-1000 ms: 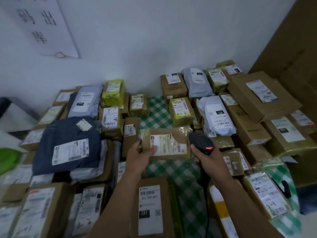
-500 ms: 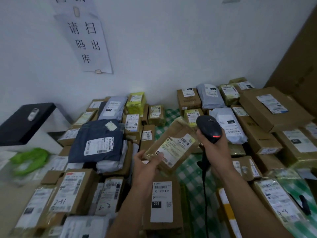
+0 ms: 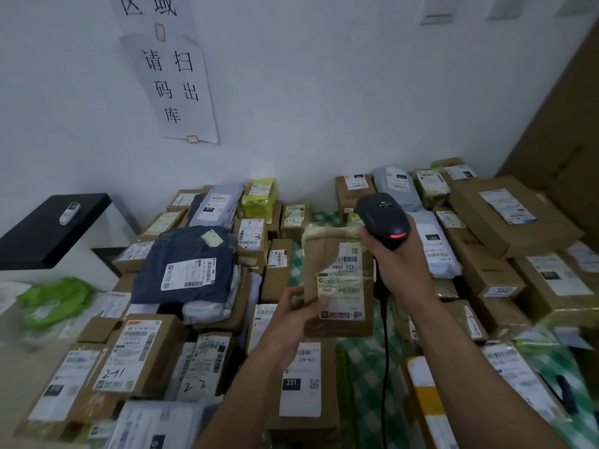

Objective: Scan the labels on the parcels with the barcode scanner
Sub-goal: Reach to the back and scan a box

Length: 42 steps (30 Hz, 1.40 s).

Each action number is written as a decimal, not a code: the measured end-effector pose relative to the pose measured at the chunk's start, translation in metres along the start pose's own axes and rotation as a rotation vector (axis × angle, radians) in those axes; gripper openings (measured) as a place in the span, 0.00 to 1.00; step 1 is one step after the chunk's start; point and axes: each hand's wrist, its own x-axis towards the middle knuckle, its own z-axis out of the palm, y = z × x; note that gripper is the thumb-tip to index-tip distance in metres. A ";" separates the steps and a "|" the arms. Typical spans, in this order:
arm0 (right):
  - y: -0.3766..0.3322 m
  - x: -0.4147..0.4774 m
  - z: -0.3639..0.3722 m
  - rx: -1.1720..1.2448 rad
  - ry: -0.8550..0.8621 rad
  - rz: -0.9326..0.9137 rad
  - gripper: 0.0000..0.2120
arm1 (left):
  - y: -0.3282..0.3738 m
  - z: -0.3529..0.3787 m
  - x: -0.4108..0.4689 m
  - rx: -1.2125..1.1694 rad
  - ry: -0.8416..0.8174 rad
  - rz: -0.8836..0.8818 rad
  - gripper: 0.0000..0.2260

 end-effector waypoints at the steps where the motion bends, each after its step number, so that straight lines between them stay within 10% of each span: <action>1: 0.000 0.002 -0.002 -0.007 -0.014 -0.009 0.27 | 0.000 -0.002 0.003 0.014 -0.005 0.001 0.32; 20: 0.033 -0.008 0.007 -0.226 -0.447 0.339 0.16 | 0.027 -0.026 0.086 0.083 0.475 0.131 0.52; 38: 0.047 0.008 0.021 -0.239 -0.526 0.391 0.18 | 0.019 -0.043 0.099 0.064 0.500 0.085 0.47; 42: 0.056 0.014 0.020 -0.225 -0.509 0.400 0.19 | 0.016 -0.044 0.098 0.122 0.497 0.060 0.31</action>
